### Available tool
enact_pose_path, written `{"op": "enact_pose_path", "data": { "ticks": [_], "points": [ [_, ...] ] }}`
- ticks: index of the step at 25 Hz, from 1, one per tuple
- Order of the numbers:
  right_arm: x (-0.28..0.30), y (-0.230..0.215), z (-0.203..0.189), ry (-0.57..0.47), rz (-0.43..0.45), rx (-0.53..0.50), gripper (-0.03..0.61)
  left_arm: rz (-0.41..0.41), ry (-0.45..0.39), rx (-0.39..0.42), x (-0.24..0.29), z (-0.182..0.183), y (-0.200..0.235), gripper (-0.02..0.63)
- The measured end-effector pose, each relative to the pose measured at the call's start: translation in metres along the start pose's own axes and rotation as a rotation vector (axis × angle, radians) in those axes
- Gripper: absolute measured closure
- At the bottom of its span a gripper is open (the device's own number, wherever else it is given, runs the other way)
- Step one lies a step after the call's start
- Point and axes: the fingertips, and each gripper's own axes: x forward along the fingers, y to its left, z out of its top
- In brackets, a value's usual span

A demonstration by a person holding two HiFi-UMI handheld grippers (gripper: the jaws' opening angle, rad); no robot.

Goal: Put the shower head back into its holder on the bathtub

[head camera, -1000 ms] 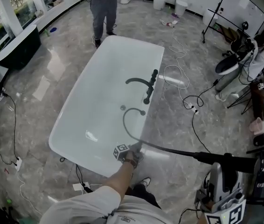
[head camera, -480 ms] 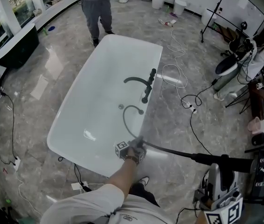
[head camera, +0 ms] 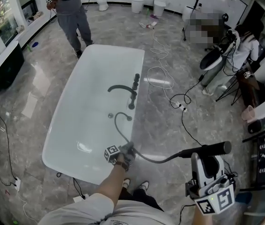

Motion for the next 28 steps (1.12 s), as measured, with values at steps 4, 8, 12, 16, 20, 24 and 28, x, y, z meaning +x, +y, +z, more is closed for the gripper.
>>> {"op": "enact_pose_path", "data": {
  "ticks": [4, 8, 12, 16, 20, 24, 28],
  "points": [
    [0.016, -0.010, -0.032, 0.024, -0.013, -0.020, 0.442, -0.025, 0.102, 0.220, 0.015, -0.005, -0.024, 0.554],
    [0.025, -0.012, -0.053, 0.046, -0.017, -0.017, 0.445, -0.072, 0.144, 0.451, 0.011, -0.008, -0.061, 0.554],
    [0.034, -0.013, -0.076, 0.073, -0.028, -0.004, 0.446, -0.094, 0.180, 0.653, 0.005, -0.016, -0.091, 0.554],
    [0.045, -0.015, -0.099, 0.089, -0.032, 0.016, 0.448, -0.138, 0.188, 0.740, 0.001, -0.019, -0.115, 0.554],
    [0.047, -0.027, -0.108, 0.094, -0.066, 0.034, 0.449, -0.170, 0.203, 0.823, -0.004, -0.036, -0.145, 0.554],
    [0.051, -0.037, -0.116, 0.101, -0.101, 0.014, 0.449, -0.227, 0.213, 0.934, -0.013, -0.058, -0.190, 0.554],
    [0.055, -0.038, -0.127, 0.111, -0.119, 0.015, 0.449, -0.280, 0.208, 1.077, -0.024, -0.072, -0.231, 0.554]
  ]
}}
